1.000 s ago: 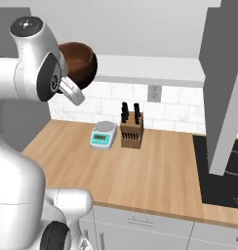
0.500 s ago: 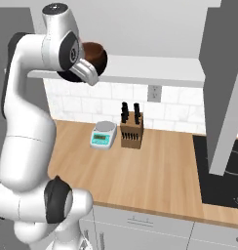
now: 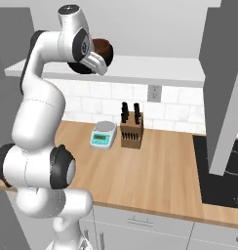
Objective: Pick up the bowls on the counter and stack them on top of one another in the open cabinet. Place the smaller bowl on top of the larger bowl.
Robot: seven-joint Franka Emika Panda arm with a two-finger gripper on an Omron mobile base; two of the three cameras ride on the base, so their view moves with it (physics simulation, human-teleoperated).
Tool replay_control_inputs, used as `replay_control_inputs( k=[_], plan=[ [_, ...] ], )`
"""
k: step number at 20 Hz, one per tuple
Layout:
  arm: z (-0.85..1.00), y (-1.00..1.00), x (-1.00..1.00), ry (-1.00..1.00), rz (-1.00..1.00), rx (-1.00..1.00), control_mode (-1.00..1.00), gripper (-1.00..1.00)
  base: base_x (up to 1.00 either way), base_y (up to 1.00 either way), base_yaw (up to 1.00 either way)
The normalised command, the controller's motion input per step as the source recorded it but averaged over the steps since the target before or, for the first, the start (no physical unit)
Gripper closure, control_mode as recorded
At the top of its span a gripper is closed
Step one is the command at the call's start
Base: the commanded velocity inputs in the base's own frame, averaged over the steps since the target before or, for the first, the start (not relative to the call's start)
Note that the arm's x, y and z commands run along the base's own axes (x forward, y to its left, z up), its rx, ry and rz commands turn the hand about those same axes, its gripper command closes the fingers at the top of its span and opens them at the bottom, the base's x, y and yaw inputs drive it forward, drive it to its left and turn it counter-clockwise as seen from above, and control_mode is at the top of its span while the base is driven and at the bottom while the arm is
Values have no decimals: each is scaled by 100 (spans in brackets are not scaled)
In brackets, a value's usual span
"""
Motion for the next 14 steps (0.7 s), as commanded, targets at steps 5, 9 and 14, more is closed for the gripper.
replay_control_inputs(
  k=[5,9,14],
  plan=[
    [-4,0,100,0,0,-5,-100,100,0,0,0],
    [-2,0,97,0,-1,-4,-100,100,0,0,0],
    [0,0,19,0,0,-2,-100,-100,0,0,0]
  ],
)
